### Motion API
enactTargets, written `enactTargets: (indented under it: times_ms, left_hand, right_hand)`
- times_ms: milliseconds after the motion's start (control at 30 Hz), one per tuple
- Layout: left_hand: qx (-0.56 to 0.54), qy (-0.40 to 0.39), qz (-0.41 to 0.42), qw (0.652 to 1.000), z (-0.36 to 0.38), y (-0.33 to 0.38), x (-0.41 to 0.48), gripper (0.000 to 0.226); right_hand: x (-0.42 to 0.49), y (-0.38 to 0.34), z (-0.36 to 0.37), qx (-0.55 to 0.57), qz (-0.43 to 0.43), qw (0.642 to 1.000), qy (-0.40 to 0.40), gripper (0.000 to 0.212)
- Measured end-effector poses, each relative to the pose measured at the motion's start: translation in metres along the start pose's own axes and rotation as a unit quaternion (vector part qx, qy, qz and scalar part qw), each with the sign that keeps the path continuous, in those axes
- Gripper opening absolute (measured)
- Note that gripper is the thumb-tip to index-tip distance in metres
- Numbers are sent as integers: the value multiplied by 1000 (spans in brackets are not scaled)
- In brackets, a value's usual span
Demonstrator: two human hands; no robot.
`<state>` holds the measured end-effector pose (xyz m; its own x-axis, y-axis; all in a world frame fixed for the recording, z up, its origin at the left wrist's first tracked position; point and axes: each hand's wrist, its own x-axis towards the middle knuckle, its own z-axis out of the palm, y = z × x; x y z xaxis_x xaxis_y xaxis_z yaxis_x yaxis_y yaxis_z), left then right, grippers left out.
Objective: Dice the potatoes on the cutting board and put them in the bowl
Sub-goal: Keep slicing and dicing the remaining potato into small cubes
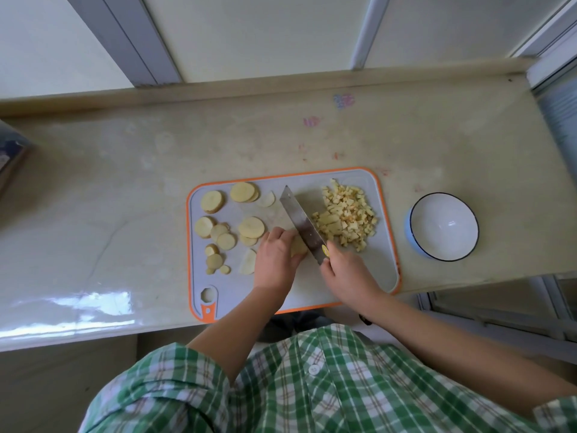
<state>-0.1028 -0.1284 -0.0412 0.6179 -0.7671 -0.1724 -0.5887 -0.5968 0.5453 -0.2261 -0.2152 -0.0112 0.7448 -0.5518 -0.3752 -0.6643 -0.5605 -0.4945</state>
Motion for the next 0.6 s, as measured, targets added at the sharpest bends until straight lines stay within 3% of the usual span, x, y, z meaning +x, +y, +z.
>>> enactTargets:
  times_ms: [133,333,600]
  left_hand:
    - [-9,17,-14,1000,0,-6,-7,47]
    - [-2,-1,-27,1000,-4,-8,-6,39]
    - [-19,2,-40,999,-2,-4,-2,26]
  right_hand:
    - [-3,0,-12,-8,-24,1000,6,4]
    - [-11,3,-15,-35,-21,999,-25,15]
    - [-11,0,-10,-14,-4,998,-53,12]
